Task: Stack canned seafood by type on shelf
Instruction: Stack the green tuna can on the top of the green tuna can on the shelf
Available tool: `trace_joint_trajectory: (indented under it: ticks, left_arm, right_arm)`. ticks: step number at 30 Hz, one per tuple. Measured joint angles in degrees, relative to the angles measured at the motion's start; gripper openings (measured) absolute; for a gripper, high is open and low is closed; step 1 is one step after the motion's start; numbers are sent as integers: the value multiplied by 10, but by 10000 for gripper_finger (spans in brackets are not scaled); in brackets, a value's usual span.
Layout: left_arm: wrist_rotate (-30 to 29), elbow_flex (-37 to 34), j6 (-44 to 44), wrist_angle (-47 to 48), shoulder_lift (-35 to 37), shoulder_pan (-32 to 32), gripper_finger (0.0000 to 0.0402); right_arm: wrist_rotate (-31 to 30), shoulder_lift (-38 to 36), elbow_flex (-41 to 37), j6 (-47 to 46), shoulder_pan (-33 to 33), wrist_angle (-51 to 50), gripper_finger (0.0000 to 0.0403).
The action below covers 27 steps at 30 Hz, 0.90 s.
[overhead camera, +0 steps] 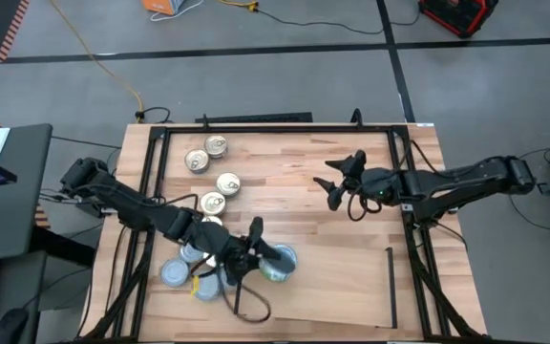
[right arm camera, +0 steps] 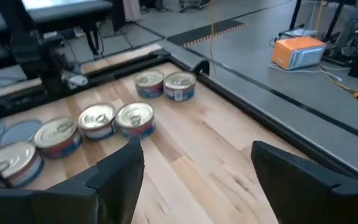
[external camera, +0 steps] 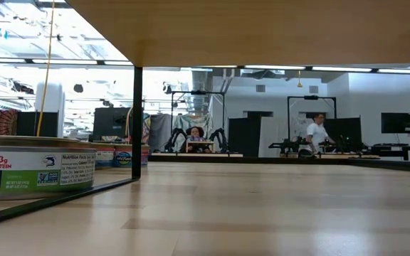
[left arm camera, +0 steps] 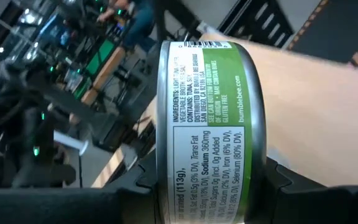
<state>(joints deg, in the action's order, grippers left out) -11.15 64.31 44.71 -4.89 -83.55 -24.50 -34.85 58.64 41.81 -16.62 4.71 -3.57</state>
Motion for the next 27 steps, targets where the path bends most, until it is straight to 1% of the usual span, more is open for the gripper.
trace_joint_trajectory:
  ticks: [3,6,8,11,13,17,19,21,25,27]
  left_arm:
    - [6,0,-15,-23,-10,6,132]
    - [-4,0,-17,-41,-41,8,132]
    - [-37,4,8,-59,-68,4,132]
    - [-117,22,59,-57,-92,-14,132]
    - [-140,34,67,-55,-101,-23,132]
    - [-163,51,67,-14,-98,-31,132]
    - [-195,63,70,7,-98,-38,132]
    - [-228,79,79,47,-94,-44,132]
    - [-237,115,68,158,-91,-45,132]
    - [-241,117,68,183,-92,-45,132]
  right_arm:
    - [0,-3,0,4,-3,0,322]
    - [0,-3,0,6,-4,2,322]
    - [0,-3,0,8,-4,3,322]
    - [0,-3,0,15,-4,4,322]
    - [0,-3,0,15,-3,6,322]
    - [0,-3,0,17,-2,7,322]
    - [0,-3,0,17,-2,7,322]
    - [0,-3,0,17,-2,8,322]
    - [0,-3,0,17,-2,10,322]
    - [0,-3,0,17,-2,11,322]
